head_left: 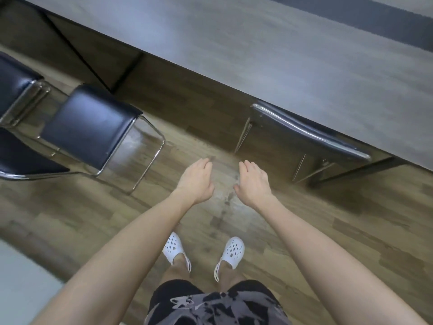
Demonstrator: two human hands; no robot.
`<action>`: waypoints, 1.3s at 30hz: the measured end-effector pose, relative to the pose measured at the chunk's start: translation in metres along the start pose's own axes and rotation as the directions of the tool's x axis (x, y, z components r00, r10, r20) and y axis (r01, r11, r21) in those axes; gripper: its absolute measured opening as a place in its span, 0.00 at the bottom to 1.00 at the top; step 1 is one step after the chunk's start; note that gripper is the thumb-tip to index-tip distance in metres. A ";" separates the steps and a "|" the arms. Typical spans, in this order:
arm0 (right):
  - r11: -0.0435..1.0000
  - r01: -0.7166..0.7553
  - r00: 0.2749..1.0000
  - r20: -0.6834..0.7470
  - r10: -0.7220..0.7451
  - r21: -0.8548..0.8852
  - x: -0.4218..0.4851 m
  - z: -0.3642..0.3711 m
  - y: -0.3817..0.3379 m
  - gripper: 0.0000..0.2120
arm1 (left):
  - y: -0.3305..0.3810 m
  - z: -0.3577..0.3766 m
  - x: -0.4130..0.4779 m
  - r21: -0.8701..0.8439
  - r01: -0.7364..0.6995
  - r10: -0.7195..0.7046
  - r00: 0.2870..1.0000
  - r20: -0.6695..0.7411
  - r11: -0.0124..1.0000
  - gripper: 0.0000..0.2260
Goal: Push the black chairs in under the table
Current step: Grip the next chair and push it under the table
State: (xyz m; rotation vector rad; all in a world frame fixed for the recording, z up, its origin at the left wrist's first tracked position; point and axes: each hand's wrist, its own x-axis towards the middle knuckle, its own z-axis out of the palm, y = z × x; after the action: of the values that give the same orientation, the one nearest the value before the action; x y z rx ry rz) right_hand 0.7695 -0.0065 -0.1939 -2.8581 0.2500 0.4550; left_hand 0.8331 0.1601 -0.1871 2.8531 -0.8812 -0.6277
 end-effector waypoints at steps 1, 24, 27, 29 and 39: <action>1.000 0.015 1.000 0.005 -0.015 0.004 0.003 0.002 -0.011 0.20 | -0.011 0.000 -0.004 -0.017 0.010 -0.010 1.000 0.000 1.000 0.27; 0.985 0.145 0.978 0.166 -0.128 -0.096 0.062 0.047 -0.315 0.13 | -0.309 -0.009 -0.129 -0.116 0.175 -0.176 0.984 0.001 0.978 0.28; 0.979 0.180 0.972 0.170 -0.161 -0.101 0.066 0.053 -0.340 0.14 | -0.329 -0.010 -0.138 -0.119 0.198 -0.198 0.980 0.010 0.973 0.29; 0.974 0.202 0.968 0.175 -0.181 -0.107 0.070 0.056 -0.354 0.14 | -0.340 -0.011 -0.143 -0.117 0.208 -0.209 0.978 0.004 0.971 0.29; 0.949 0.288 0.946 0.195 -0.260 -0.129 0.114 0.059 -0.413 0.18 | -0.399 -0.028 -0.152 -0.137 0.271 -0.277 0.960 -0.030 0.953 0.26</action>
State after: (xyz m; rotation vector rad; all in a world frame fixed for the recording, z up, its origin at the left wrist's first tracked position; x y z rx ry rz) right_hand 0.9434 0.3898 -0.2008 -2.9141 -0.2249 0.6908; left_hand 0.9382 0.5752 -0.1882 2.8780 -0.4205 -0.6125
